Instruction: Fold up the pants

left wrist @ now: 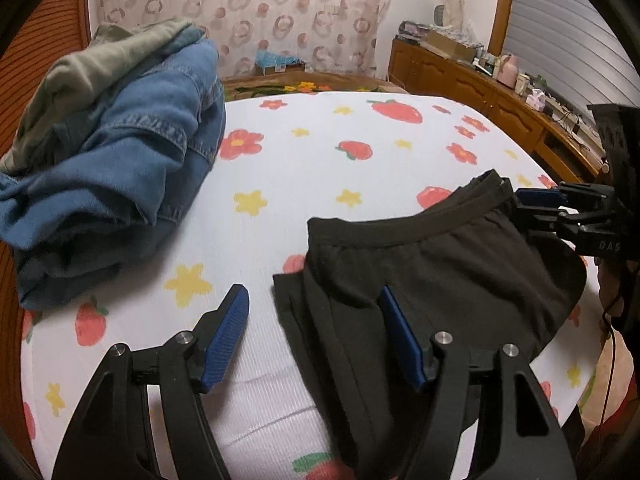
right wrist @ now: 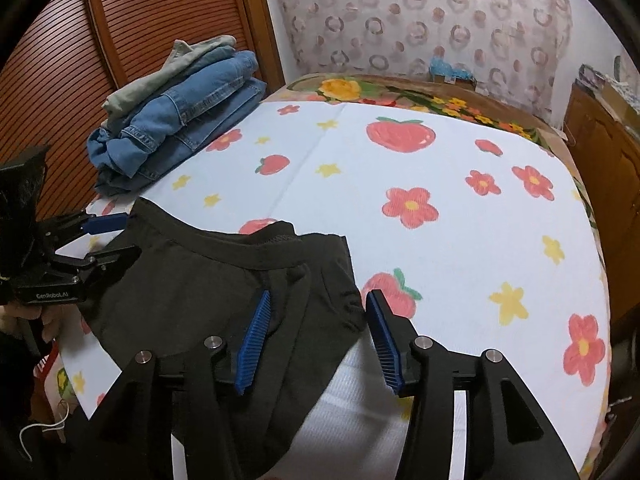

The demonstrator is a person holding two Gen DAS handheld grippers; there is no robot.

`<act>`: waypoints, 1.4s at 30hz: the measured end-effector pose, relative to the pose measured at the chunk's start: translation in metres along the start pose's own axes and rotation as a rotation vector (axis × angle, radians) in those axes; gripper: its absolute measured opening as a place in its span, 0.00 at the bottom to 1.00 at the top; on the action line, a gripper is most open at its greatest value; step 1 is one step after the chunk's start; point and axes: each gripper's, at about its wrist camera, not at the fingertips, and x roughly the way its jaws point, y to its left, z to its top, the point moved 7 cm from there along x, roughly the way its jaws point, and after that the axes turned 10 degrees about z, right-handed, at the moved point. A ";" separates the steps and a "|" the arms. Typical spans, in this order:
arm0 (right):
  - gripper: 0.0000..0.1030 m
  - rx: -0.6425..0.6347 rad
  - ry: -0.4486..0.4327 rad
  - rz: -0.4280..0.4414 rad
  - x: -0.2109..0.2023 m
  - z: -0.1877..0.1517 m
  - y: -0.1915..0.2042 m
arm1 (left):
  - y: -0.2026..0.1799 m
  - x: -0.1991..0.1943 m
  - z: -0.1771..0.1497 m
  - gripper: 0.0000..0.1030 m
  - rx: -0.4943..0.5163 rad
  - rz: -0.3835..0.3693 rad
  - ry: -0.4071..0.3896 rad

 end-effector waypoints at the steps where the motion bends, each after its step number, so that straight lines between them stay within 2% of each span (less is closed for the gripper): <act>1: 0.50 0.003 0.003 -0.001 0.001 -0.001 0.000 | 0.000 0.000 -0.001 0.67 -0.008 -0.010 0.002; 10: 0.52 0.010 0.010 0.000 0.008 -0.001 -0.002 | 0.002 0.000 -0.002 0.66 -0.043 -0.047 0.008; 13: 0.52 0.014 0.010 0.000 0.009 -0.001 -0.002 | 0.002 0.000 0.000 0.60 -0.067 -0.079 0.006; 19: 0.52 0.024 0.010 0.000 0.010 -0.001 -0.003 | -0.001 0.001 0.002 0.38 -0.055 -0.069 0.004; 23: 0.52 0.033 0.014 0.008 0.010 0.000 -0.002 | -0.005 0.000 0.002 0.28 -0.045 -0.088 0.005; 29: 0.52 0.030 0.019 0.045 0.014 0.000 0.005 | -0.011 -0.001 0.001 0.20 -0.028 -0.094 -0.002; 31: 0.41 0.033 0.020 0.066 0.015 0.000 0.007 | -0.014 -0.004 0.004 0.19 -0.031 -0.099 -0.013; 32: 0.40 0.032 0.021 0.074 0.016 -0.001 0.008 | -0.016 -0.006 0.005 0.18 -0.025 -0.099 -0.022; 34: 0.28 0.031 0.023 0.085 0.017 -0.001 0.009 | -0.020 -0.011 0.006 0.17 -0.016 -0.100 -0.042; 37: 0.21 0.028 0.022 0.101 0.017 -0.002 0.011 | -0.022 -0.021 0.010 0.16 -0.015 -0.106 -0.072; 42: 0.18 0.021 -0.026 0.120 0.004 0.003 0.014 | -0.027 -0.042 0.018 0.16 -0.007 -0.105 -0.122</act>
